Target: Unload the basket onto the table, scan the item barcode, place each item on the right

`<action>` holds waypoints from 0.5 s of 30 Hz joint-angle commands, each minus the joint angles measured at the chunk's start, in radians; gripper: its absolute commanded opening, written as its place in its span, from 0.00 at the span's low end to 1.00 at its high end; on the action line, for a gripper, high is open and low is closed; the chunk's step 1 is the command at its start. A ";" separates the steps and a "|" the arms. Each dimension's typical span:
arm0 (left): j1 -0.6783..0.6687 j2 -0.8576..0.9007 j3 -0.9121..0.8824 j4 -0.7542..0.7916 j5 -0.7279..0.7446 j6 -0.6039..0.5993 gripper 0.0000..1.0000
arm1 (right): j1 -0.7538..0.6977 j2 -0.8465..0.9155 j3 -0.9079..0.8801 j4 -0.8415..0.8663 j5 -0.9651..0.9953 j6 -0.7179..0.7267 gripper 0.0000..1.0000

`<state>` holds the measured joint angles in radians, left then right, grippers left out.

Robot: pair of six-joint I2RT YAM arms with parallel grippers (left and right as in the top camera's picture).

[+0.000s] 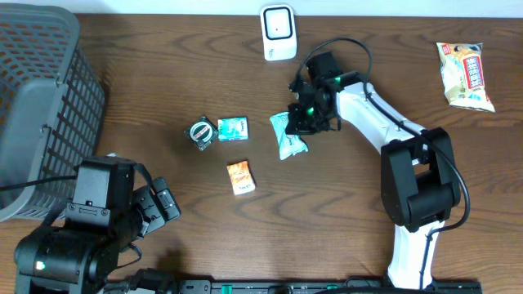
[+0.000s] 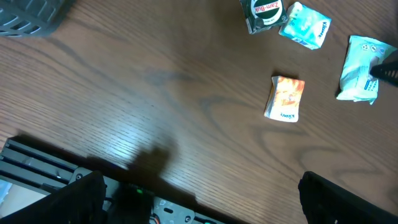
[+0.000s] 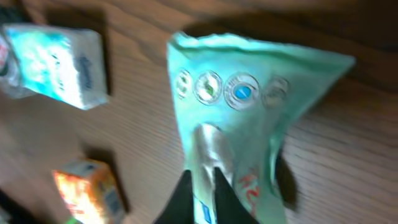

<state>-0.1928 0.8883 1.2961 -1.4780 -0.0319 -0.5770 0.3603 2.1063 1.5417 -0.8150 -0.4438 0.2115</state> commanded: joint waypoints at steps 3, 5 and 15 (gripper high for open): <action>0.000 -0.001 -0.001 -0.002 -0.006 -0.005 0.98 | 0.073 -0.034 -0.002 0.003 0.125 -0.031 0.19; 0.000 -0.001 -0.001 -0.002 -0.006 -0.004 0.97 | 0.106 -0.034 -0.002 0.019 0.173 -0.030 0.29; 0.000 -0.001 -0.001 -0.002 -0.006 -0.004 0.97 | 0.266 -0.019 -0.003 0.018 0.567 0.015 0.57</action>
<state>-0.1925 0.8883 1.2961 -1.4776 -0.0322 -0.5766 0.5919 2.0933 1.5417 -0.7918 -0.0422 0.2081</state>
